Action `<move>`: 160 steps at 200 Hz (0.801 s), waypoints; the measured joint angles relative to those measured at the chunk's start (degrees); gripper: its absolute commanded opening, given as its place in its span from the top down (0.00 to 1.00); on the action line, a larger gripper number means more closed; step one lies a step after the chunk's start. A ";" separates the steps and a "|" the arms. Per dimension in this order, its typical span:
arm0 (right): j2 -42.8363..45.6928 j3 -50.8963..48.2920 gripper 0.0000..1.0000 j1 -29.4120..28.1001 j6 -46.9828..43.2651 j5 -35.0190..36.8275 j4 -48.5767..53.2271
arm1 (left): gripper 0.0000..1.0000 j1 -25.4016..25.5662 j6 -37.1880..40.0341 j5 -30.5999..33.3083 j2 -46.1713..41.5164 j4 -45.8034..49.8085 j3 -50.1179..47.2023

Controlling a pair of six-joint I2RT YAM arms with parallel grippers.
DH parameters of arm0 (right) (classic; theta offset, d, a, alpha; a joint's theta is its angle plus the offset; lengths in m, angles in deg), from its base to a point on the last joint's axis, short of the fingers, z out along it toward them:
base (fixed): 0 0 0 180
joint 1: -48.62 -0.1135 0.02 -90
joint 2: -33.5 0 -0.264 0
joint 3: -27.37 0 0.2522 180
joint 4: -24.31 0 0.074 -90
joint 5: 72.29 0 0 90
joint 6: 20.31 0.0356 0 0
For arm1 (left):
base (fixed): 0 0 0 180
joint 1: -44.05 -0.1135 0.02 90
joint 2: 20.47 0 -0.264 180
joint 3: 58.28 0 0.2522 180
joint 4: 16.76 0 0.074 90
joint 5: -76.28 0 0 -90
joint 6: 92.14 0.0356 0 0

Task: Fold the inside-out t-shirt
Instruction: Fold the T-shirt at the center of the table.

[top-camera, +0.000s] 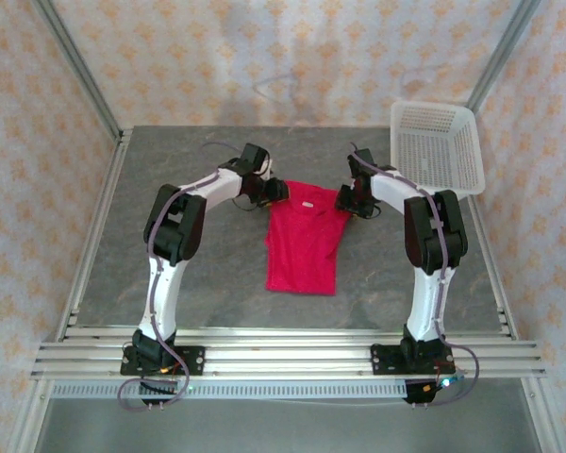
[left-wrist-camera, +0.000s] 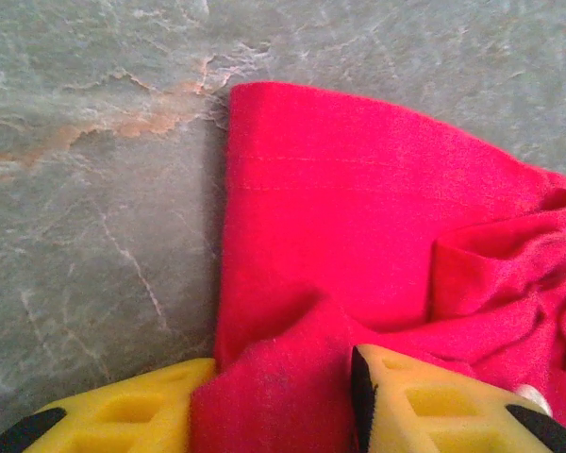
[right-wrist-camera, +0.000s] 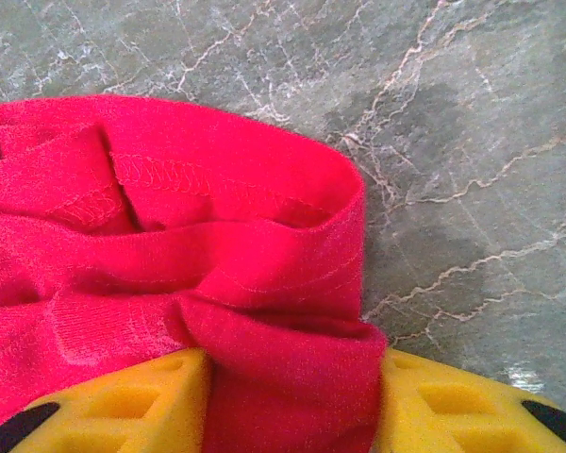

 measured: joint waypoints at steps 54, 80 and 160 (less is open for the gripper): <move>-2.34 3.67 0.76 0.39 0.42 -0.02 3.93 | 0.98 1.11 -1.29 -0.52 2.49 -0.55 2.86; -3.85 6.05 0.89 0.98 0.46 -1.60 5.07 | 1.00 1.20 -1.66 -0.63 2.75 -0.28 4.04; -5.20 7.41 1.00 -0.02 0.48 -8.81 -2.27 | 1.00 1.18 -1.92 -1.16 1.92 0.13 4.61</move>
